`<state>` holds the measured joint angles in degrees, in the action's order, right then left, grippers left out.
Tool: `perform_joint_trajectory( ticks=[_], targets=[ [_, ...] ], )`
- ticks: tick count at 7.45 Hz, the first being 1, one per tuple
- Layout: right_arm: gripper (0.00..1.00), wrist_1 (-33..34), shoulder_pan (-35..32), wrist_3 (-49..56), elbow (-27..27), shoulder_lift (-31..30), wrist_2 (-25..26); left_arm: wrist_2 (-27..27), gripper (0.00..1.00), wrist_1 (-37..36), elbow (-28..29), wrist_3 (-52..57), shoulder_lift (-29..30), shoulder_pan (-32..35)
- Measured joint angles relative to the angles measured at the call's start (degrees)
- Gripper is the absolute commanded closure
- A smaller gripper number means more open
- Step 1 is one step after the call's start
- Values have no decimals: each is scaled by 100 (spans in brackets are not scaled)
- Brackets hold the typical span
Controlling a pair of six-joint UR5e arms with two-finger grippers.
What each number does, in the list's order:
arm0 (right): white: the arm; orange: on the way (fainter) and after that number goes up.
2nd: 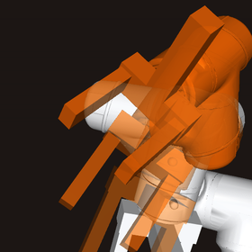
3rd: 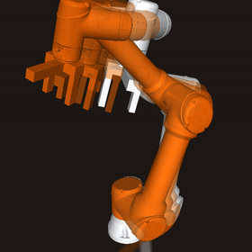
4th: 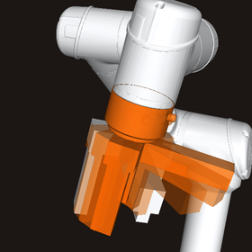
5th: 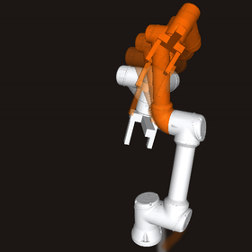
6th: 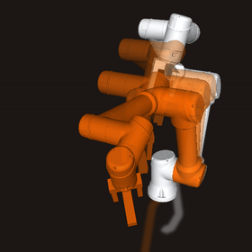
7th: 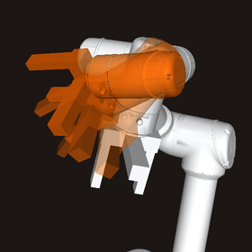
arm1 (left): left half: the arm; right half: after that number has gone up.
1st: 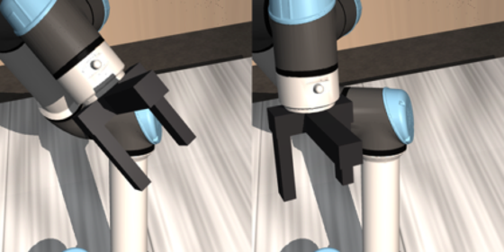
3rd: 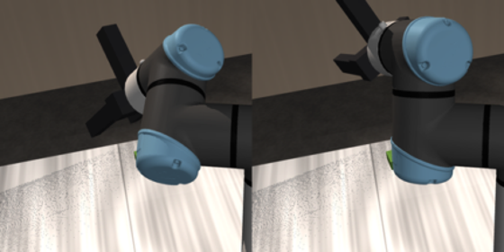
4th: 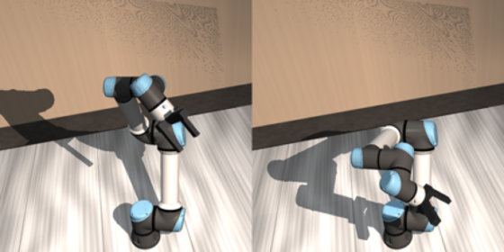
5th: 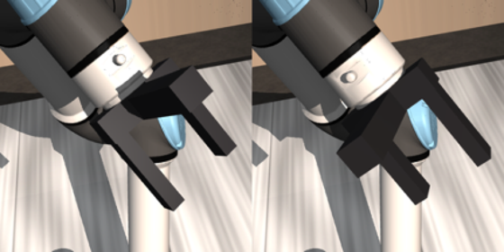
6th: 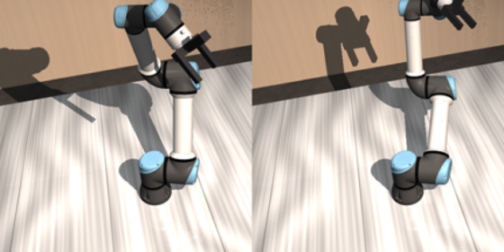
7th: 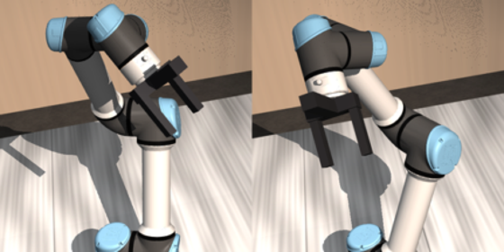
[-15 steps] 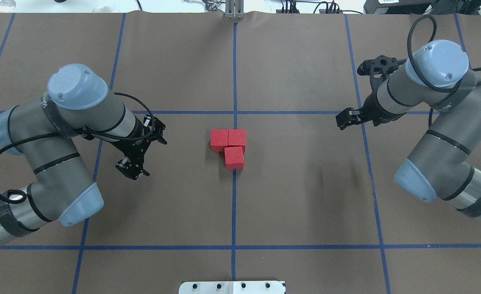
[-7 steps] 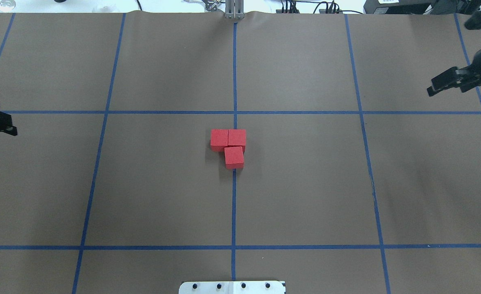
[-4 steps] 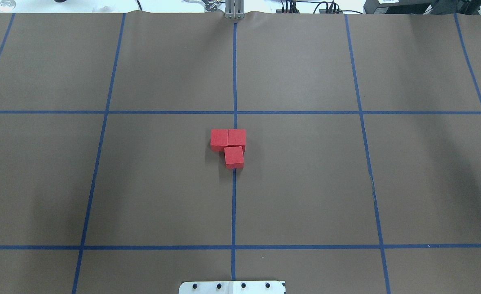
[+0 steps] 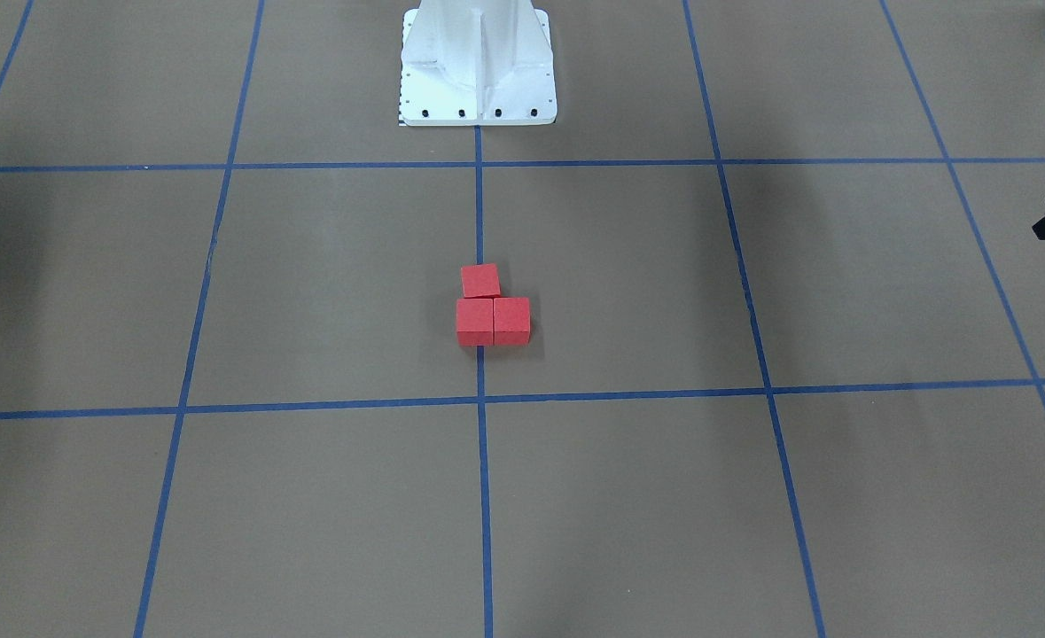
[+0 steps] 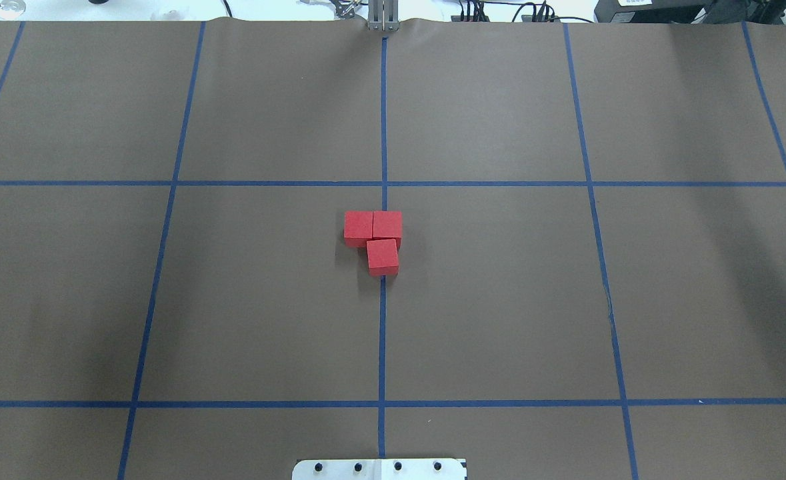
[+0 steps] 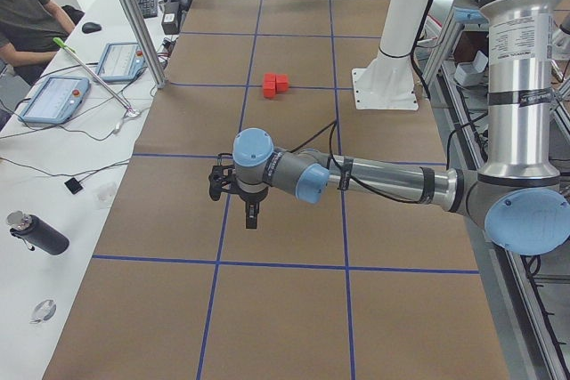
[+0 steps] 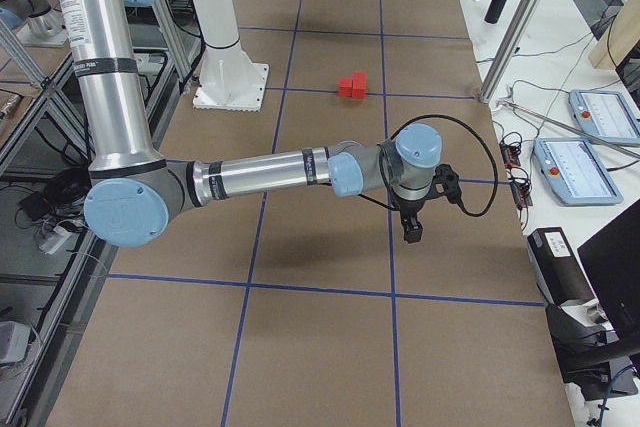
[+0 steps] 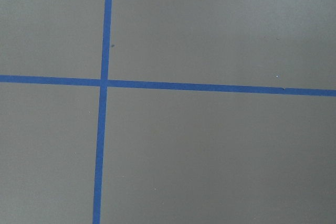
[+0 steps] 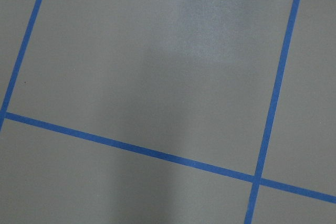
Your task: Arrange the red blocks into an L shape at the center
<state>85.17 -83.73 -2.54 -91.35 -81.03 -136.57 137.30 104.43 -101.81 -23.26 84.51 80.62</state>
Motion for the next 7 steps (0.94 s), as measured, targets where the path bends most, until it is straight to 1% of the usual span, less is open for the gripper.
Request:
perform_joint_trajectory(
  ticks=[2,7],
  targets=[
    [0,-37,-3,36,-70,-125,-28,-3,0,-18,-204,-3,-72,15],
    [0,-54,-3,21,-75,-261,-144,61,0,-19,-288,-3,-91,13]
  ],
)
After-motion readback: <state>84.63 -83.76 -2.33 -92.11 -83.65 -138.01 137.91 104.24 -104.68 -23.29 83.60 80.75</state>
